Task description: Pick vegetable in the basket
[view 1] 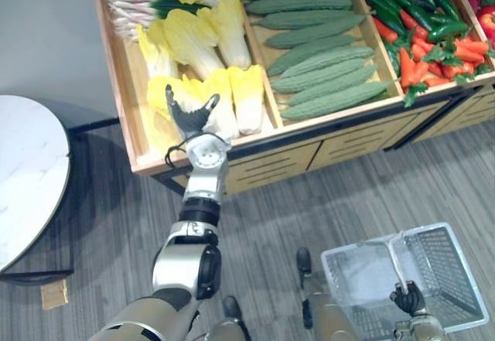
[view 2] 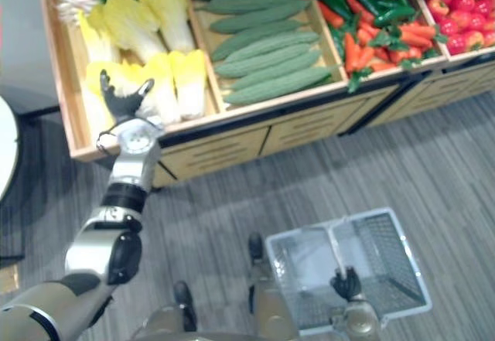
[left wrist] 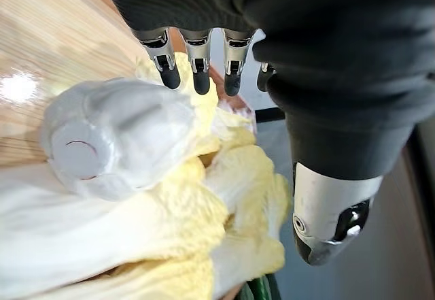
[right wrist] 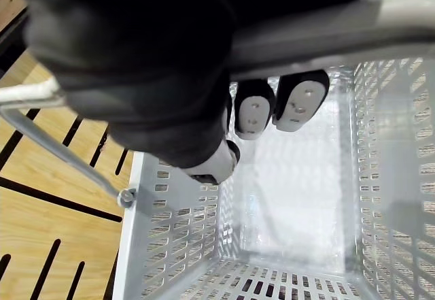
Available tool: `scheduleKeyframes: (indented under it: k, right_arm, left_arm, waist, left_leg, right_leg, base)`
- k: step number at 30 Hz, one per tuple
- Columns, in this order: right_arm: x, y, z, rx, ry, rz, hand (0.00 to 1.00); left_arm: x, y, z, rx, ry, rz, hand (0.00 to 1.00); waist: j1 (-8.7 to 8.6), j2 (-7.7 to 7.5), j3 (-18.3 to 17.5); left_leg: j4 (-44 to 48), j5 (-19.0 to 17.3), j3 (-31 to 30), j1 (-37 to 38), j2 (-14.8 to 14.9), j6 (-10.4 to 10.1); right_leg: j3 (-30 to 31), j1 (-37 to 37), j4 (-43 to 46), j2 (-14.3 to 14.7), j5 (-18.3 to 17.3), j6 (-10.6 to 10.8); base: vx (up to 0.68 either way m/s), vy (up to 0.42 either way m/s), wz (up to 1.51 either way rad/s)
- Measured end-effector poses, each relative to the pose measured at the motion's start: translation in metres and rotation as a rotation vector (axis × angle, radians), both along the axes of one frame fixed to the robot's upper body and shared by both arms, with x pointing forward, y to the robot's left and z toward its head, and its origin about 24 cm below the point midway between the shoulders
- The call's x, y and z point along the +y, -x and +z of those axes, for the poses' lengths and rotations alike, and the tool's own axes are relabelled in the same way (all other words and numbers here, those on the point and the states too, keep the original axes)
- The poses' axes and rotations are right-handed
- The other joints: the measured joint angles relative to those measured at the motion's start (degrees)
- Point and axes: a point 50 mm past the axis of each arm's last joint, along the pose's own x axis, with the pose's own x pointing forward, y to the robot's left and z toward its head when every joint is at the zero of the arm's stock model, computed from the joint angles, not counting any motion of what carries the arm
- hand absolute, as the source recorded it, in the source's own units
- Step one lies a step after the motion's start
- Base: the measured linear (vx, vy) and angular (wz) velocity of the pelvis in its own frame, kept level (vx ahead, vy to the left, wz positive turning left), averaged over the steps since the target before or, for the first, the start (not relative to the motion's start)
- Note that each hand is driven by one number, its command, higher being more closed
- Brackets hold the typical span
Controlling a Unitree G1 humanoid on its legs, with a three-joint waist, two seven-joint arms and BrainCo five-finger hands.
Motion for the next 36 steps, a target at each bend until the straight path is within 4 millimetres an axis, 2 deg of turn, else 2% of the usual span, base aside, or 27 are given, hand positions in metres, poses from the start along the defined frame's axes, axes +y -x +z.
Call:
scheduleKeyframes:
  k: [7,14,18,24,31,36]
  right_arm:
    - [0.000,0.000,0.000,-0.007,0.001,-0.012,1.00]
    - [0.000,0.000,0.000,-0.009,0.002,-0.014,1.00]
    - [-0.001,-0.001,0.001,-0.016,0.004,-0.017,1.00]
    - [-0.001,-0.001,0.002,-0.025,0.009,-0.031,1.00]
    - [0.001,-0.002,0.002,-0.033,0.001,-0.038,1.00]
    - [0.001,-0.003,0.002,-0.037,-0.001,-0.041,1.00]
  left_arm:
    - [-0.010,0.016,0.001,-0.081,0.039,0.011,0.00]
    - [-0.012,0.027,0.001,-0.125,-0.014,0.024,0.00]
    - [-0.018,0.025,-0.002,-0.108,-0.044,-0.017,0.00]
    - [-0.020,0.016,-0.031,0.039,-0.089,-0.073,0.00]
    - [-0.020,0.007,-0.036,0.099,-0.162,-0.141,0.00]
    - [-0.005,0.004,-0.036,0.135,-0.252,-0.109,0.00]
  waist:
    - [-0.06,0.20,0.3]
    - [0.06,0.24,0.4]
    - [0.08,0.38,0.8]
    - [-0.02,0.52,1.3]
    - [0.03,0.45,1.5]
    - [-0.08,0.50,2.3]
  left_leg:
    - [-0.7,0.1,0.5,0.5,0.0,0.0]
    - [-0.7,0.0,0.5,0.4,0.1,0.0]
    - [-0.8,0.0,0.5,0.4,0.1,0.0]
    - [-0.8,0.0,0.6,0.3,0.3,-0.1]
    - [-0.8,0.0,0.7,0.0,0.2,-0.1]
    - [-0.7,0.0,0.8,0.1,0.2,-0.1]
  right_leg:
    - [0.4,0.1,0.0,0.2,0.0,0.0]
    - [0.4,0.2,0.0,0.2,0.0,0.0]
    - [0.4,0.2,0.0,0.3,-0.1,0.0]
    - [0.4,0.0,0.0,0.5,-0.1,0.0]
    - [0.7,-0.9,0.3,0.5,-0.1,0.0]
    - [1.0,-0.9,0.3,0.6,-0.1,0.0]
  base:
    - [0.00,-0.007,-0.03]
    - [0.00,0.000,0.00]
    - [0.00,0.000,0.00]
    - [0.00,0.000,0.00]
    - [0.00,0.000,-0.01]
    - [0.00,0.000,-0.02]
